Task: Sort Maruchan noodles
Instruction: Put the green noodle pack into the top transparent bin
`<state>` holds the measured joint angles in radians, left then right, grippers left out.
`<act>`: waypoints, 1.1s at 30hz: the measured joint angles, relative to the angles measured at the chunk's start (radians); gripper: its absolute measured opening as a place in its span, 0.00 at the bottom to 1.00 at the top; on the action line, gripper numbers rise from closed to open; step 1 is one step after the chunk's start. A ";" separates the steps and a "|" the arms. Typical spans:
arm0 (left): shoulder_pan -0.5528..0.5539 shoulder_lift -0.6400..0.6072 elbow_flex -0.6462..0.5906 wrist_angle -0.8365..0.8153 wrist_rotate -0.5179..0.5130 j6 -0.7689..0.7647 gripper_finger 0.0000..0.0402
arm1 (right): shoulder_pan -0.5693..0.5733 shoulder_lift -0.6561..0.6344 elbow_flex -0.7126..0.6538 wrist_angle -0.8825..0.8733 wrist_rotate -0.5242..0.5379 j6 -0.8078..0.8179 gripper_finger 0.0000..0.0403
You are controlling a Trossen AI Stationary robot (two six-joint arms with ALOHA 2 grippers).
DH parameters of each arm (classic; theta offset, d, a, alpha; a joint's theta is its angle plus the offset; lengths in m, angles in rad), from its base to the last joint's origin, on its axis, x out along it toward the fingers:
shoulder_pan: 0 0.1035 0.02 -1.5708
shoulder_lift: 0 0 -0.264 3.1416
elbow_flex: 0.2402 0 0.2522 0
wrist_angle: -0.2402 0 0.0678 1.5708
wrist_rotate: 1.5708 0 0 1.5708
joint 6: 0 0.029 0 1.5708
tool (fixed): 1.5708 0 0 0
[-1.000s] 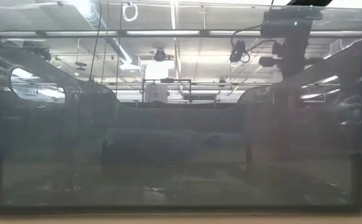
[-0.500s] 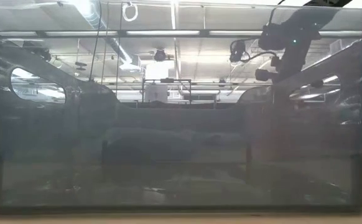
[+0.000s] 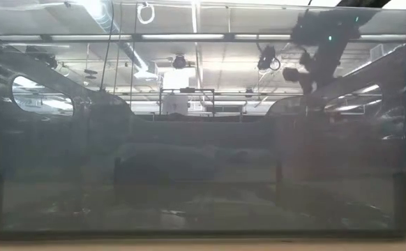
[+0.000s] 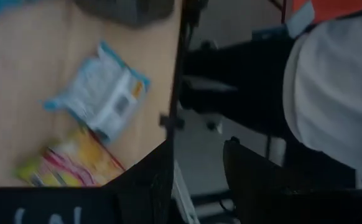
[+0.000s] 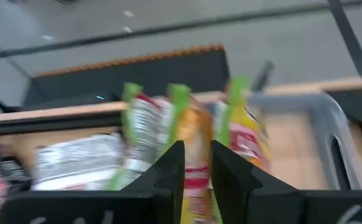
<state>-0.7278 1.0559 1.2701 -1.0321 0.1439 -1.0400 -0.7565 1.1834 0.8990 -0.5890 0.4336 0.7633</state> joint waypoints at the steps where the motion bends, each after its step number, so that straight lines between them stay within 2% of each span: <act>1: -0.030 0.005 0.000 0.000 -0.001 -0.040 0.36 | 0.015 -0.011 0.004 0.015 0.005 -0.017 0.21; 5: -0.181 0.048 0.000 0.002 -0.003 -0.224 0.36 | 0.125 -0.071 0.013 0.105 0.060 -0.093 0.24; 9: -0.296 0.119 0.000 0.002 0.023 -0.373 0.36 | 0.315 -0.092 0.013 0.218 0.155 -0.192 0.25; 12: -0.349 0.180 -0.001 0.000 0.017 -0.432 0.36 | 0.452 -0.090 0.013 0.323 0.245 -0.277 0.25; 15: -0.384 0.243 -0.001 -0.031 -0.006 -0.417 0.36 | 0.565 -0.082 0.013 0.439 0.309 -0.379 0.25; 18: -0.399 0.291 -0.002 -0.076 -0.066 -0.308 0.38 | 0.639 -0.083 0.013 0.535 0.342 -0.490 0.25; 20: -0.398 0.308 -0.002 -0.081 -0.070 -0.208 0.39 | 0.671 -0.090 0.013 0.559 0.359 -0.531 0.25; 23: -0.371 0.310 -0.002 -0.118 -0.073 -0.070 0.40 | 0.701 -0.106 0.030 0.551 0.363 -0.538 0.25; 26: -0.340 0.316 -0.002 -0.195 -0.119 0.122 0.40 | 0.725 -0.116 0.042 0.550 0.363 -0.545 0.25; 30: -0.204 0.360 -0.005 -0.257 -0.078 0.432 0.40 | 0.764 -0.123 0.044 0.544 0.360 -0.556 0.25; 33: -0.081 0.358 -0.074 -0.200 -0.027 0.578 0.40 | 0.806 -0.124 0.045 0.542 0.358 -0.556 0.26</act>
<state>-0.8084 1.4139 1.1962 -1.2326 0.1170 -0.4623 0.0495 1.0592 0.9436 -0.0468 0.7920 0.2068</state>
